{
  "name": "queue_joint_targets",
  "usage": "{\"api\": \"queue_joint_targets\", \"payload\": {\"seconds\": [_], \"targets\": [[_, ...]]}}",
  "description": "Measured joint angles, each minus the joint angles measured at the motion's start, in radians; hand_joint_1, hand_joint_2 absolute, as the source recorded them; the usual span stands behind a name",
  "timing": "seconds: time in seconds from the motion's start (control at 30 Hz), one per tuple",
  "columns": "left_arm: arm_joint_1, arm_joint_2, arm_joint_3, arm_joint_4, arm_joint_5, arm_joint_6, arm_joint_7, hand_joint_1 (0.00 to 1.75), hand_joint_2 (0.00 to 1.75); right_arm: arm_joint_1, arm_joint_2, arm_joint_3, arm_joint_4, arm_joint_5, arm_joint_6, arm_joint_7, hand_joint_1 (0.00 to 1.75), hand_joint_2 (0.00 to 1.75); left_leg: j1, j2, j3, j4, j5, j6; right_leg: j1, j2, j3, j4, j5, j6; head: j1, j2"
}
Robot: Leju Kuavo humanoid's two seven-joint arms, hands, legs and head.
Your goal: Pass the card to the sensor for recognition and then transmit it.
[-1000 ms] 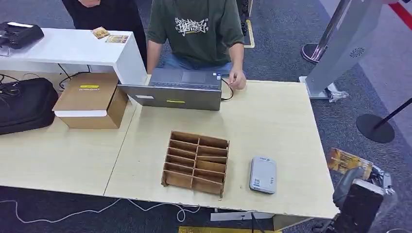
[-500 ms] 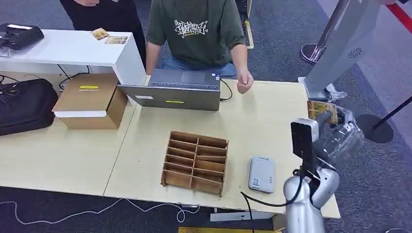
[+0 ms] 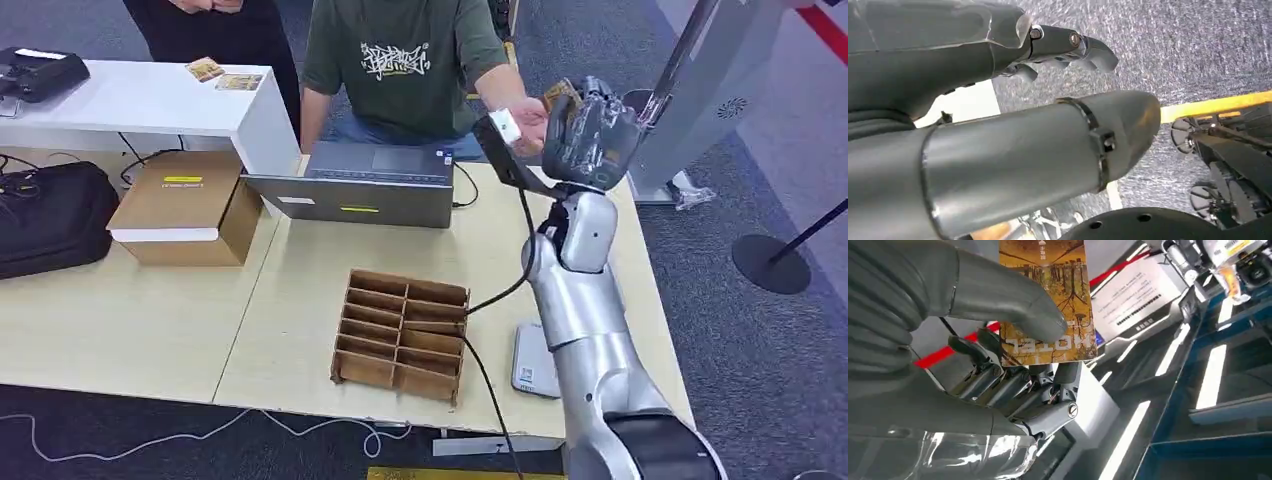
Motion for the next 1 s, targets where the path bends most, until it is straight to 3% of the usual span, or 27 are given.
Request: {"api": "queue_joint_targets", "payload": {"seconds": [0.13, 0.43, 1.0], "targets": [[-0.004, 0.008, 0.000, -0.009, -0.019, -0.003, 0.009, 0.00, 0.00, -0.079, -0.026, 0.101, 0.112, 0.008, 0.000, 0.077, 1.75, 1.75, 0.000, 0.000, 0.000, 0.000, 0.000, 0.000, 0.000, 0.000, 0.000, 0.000, 0.000, 0.000, 0.000, 0.000], [-0.007, 0.013, 0.000, -0.021, -0.032, -0.004, 0.009, 0.00, 0.00, -0.186, -0.043, 0.240, 0.293, 0.008, -0.001, 0.139, 1.75, 1.75, 0.000, 0.000, 0.000, 0.000, 0.000, 0.000, 0.000, 0.000, 0.000, 0.000, 0.000, 0.000, 0.000, 0.000], [-0.010, 0.015, 0.000, -0.023, -0.047, -0.006, 0.013, 0.00, 0.00, -0.219, -0.061, 0.293, 0.404, 0.008, -0.001, 0.158, 1.75, 1.75, 0.000, 0.000, -0.001, 0.000, 0.000, 0.000, 0.000, 0.000, -0.001, 0.000, 0.000, 0.000, 0.000, 0.000]]}}
